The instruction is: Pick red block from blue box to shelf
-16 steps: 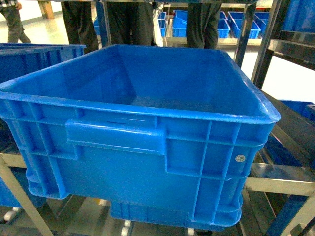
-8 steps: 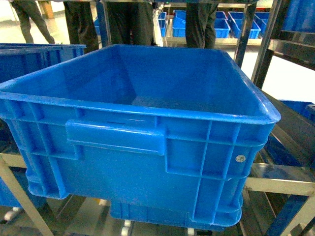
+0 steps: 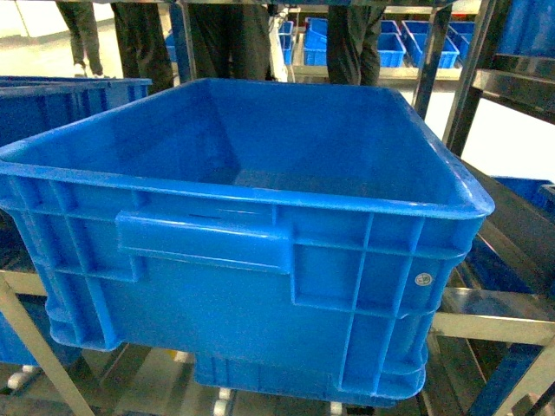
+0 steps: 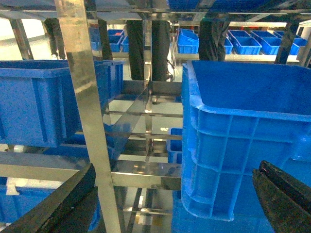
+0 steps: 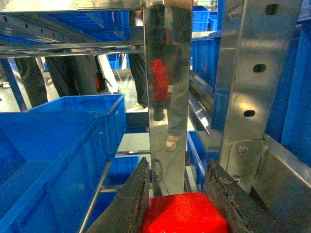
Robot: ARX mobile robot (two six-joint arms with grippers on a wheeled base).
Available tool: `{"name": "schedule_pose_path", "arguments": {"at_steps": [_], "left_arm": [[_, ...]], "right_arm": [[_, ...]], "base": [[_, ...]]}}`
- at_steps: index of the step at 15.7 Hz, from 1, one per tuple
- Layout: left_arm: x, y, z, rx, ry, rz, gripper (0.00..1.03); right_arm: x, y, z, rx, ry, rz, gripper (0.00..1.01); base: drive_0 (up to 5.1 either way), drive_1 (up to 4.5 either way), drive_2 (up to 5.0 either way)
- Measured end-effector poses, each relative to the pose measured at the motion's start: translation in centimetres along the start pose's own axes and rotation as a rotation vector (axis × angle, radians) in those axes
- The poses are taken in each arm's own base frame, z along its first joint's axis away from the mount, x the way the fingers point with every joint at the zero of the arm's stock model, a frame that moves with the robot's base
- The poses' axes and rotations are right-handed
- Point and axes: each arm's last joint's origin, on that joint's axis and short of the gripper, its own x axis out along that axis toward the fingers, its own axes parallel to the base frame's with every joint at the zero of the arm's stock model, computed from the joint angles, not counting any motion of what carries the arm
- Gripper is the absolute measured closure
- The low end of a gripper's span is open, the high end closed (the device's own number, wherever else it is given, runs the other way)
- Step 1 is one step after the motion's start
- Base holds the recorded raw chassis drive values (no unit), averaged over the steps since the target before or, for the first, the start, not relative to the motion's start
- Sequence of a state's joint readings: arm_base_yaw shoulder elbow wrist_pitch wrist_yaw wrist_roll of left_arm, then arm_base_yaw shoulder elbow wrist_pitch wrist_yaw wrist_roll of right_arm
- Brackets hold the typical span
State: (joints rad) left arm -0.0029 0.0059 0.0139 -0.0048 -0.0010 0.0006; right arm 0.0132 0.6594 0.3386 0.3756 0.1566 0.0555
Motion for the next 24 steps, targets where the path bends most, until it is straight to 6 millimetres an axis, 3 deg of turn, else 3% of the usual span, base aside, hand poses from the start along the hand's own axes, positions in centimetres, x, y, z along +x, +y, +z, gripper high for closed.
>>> {"name": "schedule_pose_path", "arguments": {"at_steps": [24], "left_arm": [[0.00,0.00,0.00,0.000,0.000,0.000,0.05]], "right_arm": [[0.00,0.00,0.00,0.000,0.000,0.000,0.73]], "base": [[0.0,0.00,0.0]]}}
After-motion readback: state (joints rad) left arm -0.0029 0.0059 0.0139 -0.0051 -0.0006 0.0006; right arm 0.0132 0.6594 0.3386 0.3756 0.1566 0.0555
